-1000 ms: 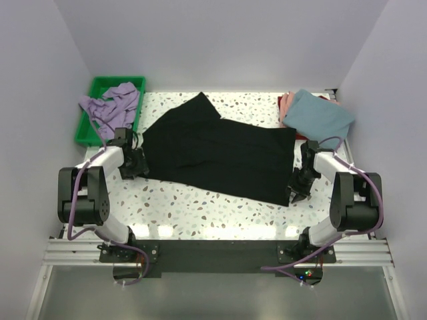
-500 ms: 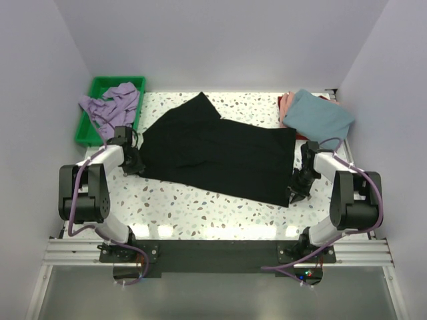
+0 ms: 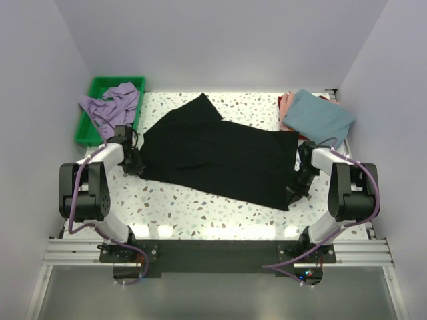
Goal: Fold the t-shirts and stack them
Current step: Fold the tshirt
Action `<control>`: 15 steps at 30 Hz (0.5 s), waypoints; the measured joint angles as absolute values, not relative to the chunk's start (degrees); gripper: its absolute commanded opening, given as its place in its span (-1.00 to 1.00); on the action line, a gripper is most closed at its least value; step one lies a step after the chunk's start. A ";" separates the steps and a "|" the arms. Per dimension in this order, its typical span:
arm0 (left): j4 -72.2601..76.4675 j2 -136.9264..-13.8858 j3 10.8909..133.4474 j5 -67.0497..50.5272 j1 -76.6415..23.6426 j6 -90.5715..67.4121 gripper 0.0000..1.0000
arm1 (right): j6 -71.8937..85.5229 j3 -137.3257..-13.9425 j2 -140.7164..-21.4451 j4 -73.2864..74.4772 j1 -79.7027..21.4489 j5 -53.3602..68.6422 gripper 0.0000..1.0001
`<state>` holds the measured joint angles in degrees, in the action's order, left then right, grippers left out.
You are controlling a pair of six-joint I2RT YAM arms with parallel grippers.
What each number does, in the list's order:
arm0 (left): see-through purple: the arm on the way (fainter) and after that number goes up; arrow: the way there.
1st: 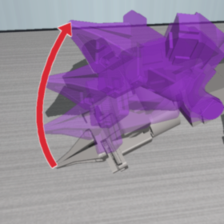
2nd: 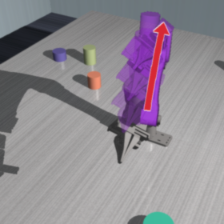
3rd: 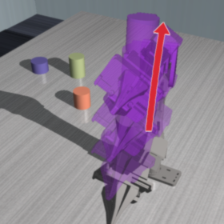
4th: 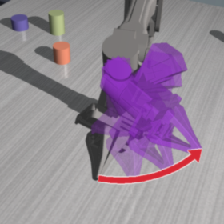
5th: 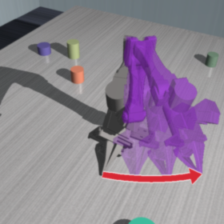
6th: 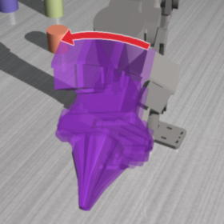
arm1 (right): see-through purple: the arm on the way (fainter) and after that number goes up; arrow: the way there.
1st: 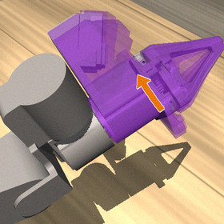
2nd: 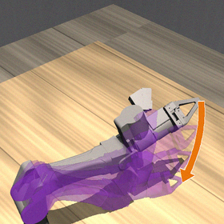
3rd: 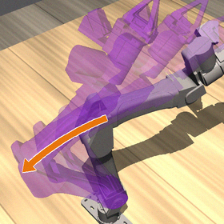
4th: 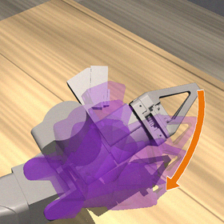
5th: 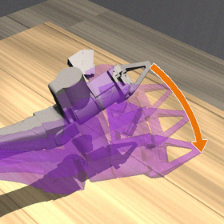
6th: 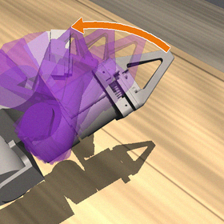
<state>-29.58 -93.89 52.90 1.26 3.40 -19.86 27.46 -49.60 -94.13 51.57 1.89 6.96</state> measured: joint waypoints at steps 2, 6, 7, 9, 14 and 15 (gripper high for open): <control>-30.57 -93.78 52.95 0.99 3.51 -19.99 -1.00 | 27.49 -49.39 -94.13 52.36 1.87 6.83 -0.92; -33.28 -93.34 52.93 0.30 3.81 -20.21 -1.00 | 27.55 -48.93 -93.97 53.67 1.74 6.55 -1.00; -34.04 -93.12 52.90 0.27 3.81 -20.21 -1.00 | 27.55 -48.75 -93.76 53.91 1.65 6.37 -1.00; -35.38 -92.51 52.80 0.71 3.81 -20.16 -1.00 | 27.55 -48.29 -92.97 54.43 1.48 5.76 -1.00; -39.35 -90.56 52.75 1.98 4.29 -20.14 -1.00 | 27.55 -47.51 -90.06 56.03 0.51 5.21 -1.00; -40.29 -90.13 52.84 1.98 4.58 -20.12 -1.00 | 27.55 -47.48 -89.34 56.53 0.08 5.02 -1.00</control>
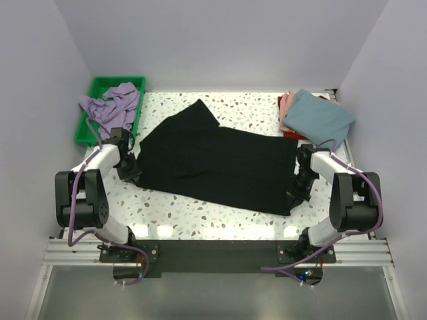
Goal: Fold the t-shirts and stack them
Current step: Fold the tshirt
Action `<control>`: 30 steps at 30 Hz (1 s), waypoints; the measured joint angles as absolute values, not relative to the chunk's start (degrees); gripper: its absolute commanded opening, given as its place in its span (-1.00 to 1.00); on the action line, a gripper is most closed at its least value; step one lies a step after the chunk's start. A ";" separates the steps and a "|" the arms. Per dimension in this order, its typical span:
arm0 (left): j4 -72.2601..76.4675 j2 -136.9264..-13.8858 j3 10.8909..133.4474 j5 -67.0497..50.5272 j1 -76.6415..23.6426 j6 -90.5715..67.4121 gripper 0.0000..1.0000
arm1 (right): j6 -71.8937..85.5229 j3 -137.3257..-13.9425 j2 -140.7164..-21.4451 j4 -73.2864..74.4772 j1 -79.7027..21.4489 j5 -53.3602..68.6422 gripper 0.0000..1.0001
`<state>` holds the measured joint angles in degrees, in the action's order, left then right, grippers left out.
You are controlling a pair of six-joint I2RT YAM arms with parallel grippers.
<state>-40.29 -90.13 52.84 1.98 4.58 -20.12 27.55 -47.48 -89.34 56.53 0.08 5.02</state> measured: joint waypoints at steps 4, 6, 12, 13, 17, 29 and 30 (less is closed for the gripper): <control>-43.75 -88.14 53.47 2.02 6.20 -19.81 -1.00 | 27.62 -47.44 -86.61 58.33 -2.48 4.03 -1.00; -45.54 -86.96 53.76 2.09 7.16 -19.40 -1.00 | 27.90 -47.44 -85.43 59.31 -3.97 3.77 -1.00; -51.51 -81.87 54.04 3.51 8.67 -18.90 -1.00 | 29.58 -47.40 -83.48 61.84 -8.86 3.16 -1.00; -52.47 -81.03 54.19 3.70 8.67 -18.90 -1.00 | 29.78 -47.35 -83.11 62.22 -9.43 2.94 -1.00; -55.33 -78.22 54.33 4.47 8.67 -19.11 -0.71 | 30.09 -47.22 -81.62 63.75 -10.02 2.42 -1.00; -62.43 -70.78 59.40 9.28 8.29 -21.65 0.45 | 28.49 -49.89 -77.14 69.84 -10.09 0.95 -0.07; -62.26 -70.28 59.42 9.21 7.40 -22.31 0.42 | 28.21 -50.72 -76.84 69.84 -10.09 0.97 -0.07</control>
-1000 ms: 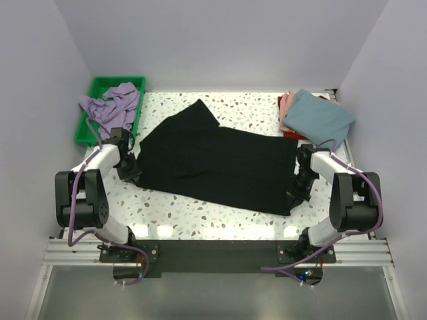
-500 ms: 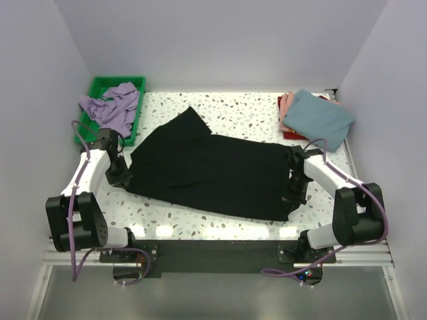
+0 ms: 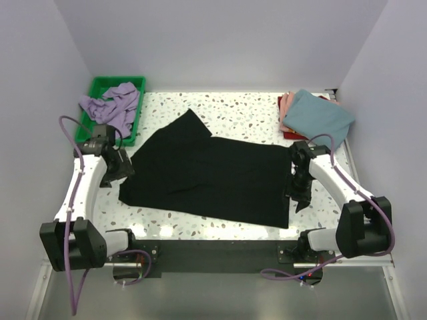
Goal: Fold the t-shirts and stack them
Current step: Fold the tshirt
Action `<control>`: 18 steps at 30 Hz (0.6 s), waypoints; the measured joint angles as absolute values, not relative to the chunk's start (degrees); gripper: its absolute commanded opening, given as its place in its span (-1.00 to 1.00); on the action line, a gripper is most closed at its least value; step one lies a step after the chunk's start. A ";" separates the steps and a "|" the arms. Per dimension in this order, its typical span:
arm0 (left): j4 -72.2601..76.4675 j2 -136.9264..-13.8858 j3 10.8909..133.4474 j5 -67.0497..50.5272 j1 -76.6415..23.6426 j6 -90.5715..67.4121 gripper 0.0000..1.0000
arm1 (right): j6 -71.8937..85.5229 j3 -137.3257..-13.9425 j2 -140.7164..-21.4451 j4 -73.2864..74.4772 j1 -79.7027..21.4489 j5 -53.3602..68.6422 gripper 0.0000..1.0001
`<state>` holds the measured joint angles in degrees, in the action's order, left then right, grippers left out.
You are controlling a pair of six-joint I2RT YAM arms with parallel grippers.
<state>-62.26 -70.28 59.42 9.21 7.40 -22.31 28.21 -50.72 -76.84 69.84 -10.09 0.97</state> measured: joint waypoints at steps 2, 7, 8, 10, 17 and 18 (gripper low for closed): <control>-61.54 -69.89 59.31 8.99 2.33 -25.34 0.36 | 27.68 -52.40 -76.31 69.63 -10.09 1.28 -0.06; -53.47 -72.84 57.93 2.72 -15.46 -33.01 0.18 | 27.33 -53.67 -76.12 68.14 -10.09 3.99 -0.06; -51.96 -74.30 57.67 1.65 -17.39 -34.28 0.13 | 27.35 -53.69 -76.12 67.90 -10.09 4.34 -0.06; -49.47 -77.84 57.25 0.32 -19.84 -36.53 0.10 | 27.35 -53.78 -76.12 67.53 -10.09 5.06 -0.06; -45.67 -84.16 54.11 -0.32 -22.55 -39.68 -0.10 | 27.38 -53.80 -76.12 66.28 -10.09 5.91 -0.06; -45.39 -84.20 53.49 -0.40 -22.55 -39.94 -0.14 | 27.38 -53.80 -76.12 66.22 -10.09 6.02 -0.06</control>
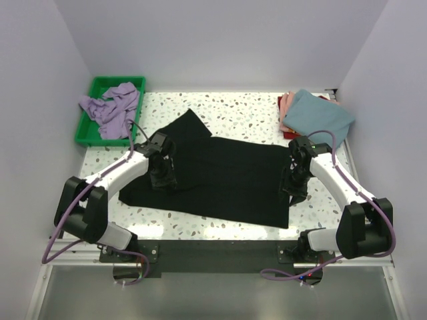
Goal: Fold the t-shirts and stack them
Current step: Fold the tshirt
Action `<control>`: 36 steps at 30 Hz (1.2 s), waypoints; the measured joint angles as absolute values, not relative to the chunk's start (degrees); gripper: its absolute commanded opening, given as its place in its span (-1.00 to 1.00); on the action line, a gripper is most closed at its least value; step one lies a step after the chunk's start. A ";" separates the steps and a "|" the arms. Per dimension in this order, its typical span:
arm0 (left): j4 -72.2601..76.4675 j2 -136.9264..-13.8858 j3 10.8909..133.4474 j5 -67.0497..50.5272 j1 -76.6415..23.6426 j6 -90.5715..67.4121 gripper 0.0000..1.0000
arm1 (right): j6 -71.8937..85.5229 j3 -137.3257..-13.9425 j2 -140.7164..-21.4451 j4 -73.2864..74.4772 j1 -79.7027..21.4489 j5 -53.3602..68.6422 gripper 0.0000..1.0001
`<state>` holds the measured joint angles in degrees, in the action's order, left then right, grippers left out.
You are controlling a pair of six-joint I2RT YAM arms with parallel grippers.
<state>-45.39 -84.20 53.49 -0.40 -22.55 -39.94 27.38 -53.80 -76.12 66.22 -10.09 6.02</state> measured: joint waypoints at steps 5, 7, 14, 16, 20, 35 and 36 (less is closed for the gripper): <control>-44.49 -84.47 51.35 -0.62 -22.65 -41.01 -0.17 | 27.35 -53.78 -76.12 66.11 -10.09 6.00 -0.06; -43.92 -84.47 50.87 -0.60 -22.65 -41.17 -0.18 | 27.35 -53.78 -76.12 66.08 -10.09 6.02 -0.06; -41.76 -85.73 50.41 -0.60 -22.65 -41.19 -0.25 | 27.35 -53.19 -76.18 65.54 -10.09 6.98 -0.06; -41.21 -86.72 50.35 -0.60 -22.65 -41.12 -0.26 | 27.35 -53.12 -76.18 65.54 -10.09 7.05 -0.06; -40.91 -88.42 50.35 -0.60 -22.65 -40.86 -0.27 | 27.33 -53.04 -76.16 65.49 -10.09 7.07 -0.06; -41.60 -89.45 51.22 -0.30 -22.68 -39.62 -1.00 | 27.35 -52.97 -76.16 65.54 -10.09 7.05 -0.06; -41.80 -89.43 51.72 -0.10 -22.68 -39.51 -1.00 | 27.35 -52.97 -76.16 65.54 -10.09 7.07 -0.06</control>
